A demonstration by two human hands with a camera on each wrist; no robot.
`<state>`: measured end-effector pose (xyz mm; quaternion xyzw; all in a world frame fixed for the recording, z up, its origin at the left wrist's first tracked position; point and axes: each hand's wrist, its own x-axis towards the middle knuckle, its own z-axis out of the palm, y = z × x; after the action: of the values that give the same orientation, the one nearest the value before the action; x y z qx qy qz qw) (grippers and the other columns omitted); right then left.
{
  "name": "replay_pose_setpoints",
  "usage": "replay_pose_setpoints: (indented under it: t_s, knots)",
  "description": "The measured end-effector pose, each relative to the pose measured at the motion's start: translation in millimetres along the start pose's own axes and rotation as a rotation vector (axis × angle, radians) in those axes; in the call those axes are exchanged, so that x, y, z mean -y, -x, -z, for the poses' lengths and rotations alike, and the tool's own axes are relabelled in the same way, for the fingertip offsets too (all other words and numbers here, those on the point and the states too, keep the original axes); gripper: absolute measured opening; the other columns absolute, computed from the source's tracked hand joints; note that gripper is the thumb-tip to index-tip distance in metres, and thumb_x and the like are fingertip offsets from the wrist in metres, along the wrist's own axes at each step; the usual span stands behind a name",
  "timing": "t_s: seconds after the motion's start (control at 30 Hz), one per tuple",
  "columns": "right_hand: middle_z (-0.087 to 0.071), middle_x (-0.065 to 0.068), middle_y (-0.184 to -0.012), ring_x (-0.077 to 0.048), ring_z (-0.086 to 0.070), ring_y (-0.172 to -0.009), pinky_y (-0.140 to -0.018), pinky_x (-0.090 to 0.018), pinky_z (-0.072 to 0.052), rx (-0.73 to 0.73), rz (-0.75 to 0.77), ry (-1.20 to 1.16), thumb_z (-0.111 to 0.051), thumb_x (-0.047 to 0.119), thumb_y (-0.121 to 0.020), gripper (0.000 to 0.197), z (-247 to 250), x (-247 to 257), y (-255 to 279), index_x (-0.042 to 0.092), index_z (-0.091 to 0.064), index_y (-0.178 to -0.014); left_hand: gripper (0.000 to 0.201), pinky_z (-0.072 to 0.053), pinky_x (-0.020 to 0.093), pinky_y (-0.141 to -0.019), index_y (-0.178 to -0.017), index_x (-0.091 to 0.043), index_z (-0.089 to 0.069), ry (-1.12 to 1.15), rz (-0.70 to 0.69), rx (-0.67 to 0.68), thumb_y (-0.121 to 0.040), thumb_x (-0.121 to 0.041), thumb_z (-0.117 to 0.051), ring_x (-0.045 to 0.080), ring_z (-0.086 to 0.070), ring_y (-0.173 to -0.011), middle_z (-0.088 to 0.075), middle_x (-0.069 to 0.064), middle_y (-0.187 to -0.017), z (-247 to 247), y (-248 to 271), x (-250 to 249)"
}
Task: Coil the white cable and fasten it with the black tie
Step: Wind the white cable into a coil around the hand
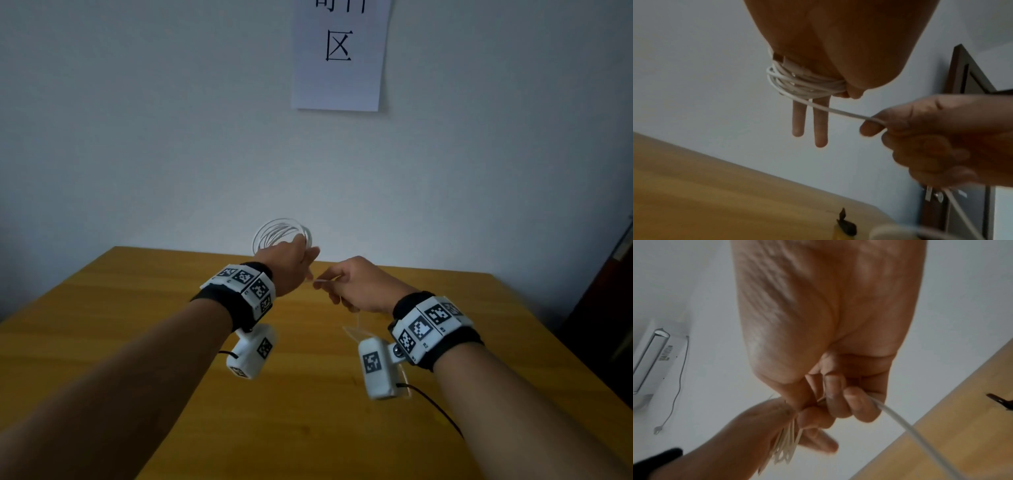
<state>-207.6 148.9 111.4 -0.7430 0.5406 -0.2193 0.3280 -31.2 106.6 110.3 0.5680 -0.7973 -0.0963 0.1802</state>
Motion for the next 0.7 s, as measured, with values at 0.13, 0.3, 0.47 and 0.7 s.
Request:
replay_pose_setpoints:
  t_s: [0.13, 0.3, 0.47, 0.7]
  knots:
    - [-0.068, 0.004, -0.071, -0.005, -0.053, -0.055, -0.060, -0.022, -0.042, -0.084, 0.029, 0.033, -0.063, 0.031, -0.100, 0.024, 7, -2, -5, 0.012, -0.076, -0.109, 0.032, -0.040, 0.037, -0.073, -0.094, -0.021, -0.040, -0.197, 0.017, 0.050, -0.101, -0.047, -0.025, 0.026, -0.057, -0.079, -0.068, -0.002, -0.087, -8, 4, 1]
    - [-0.073, 0.004, -0.078, -0.002, -0.063, -0.067, -0.064, -0.020, -0.043, -0.188, 0.071, 0.095, -0.062, 0.031, -0.100, 0.022, 13, -7, -7, 0.016, -0.076, -0.107, 0.034, -0.045, 0.042, -0.086, -0.090, -0.019, -0.045, -0.124, 0.018, 0.148, -0.104, -0.038, -0.020, 0.028, -0.056, -0.089, -0.059, 0.006, -0.095, -7, 8, -9]
    - [-0.074, 0.001, -0.086, -0.012, -0.068, -0.079, -0.069, -0.026, -0.048, -0.260, 0.080, 0.064, -0.062, 0.032, -0.100, 0.020, 14, -13, -10, 0.017, -0.074, -0.104, 0.065, -0.026, 0.029, -0.052, -0.052, -0.012, -0.042, 0.489, 0.114, 0.277, -0.096, -0.059, -0.038, 0.018, -0.025, -0.044, -0.031, 0.000, -0.050, -5, 6, -10]
    - [-0.064, 0.003, -0.072, -0.019, -0.056, -0.061, -0.067, -0.039, -0.055, -0.264, 0.103, 0.045, -0.041, 0.034, -0.109, 0.040, 10, -16, -10, 0.015, -0.064, -0.083, 0.050, -0.012, 0.022, -0.044, -0.057, -0.024, -0.022, 1.162, 0.126, 0.422, -0.100, -0.039, -0.042, 0.013, -0.010, -0.039, -0.015, -0.006, -0.046, 12, 10, -16]
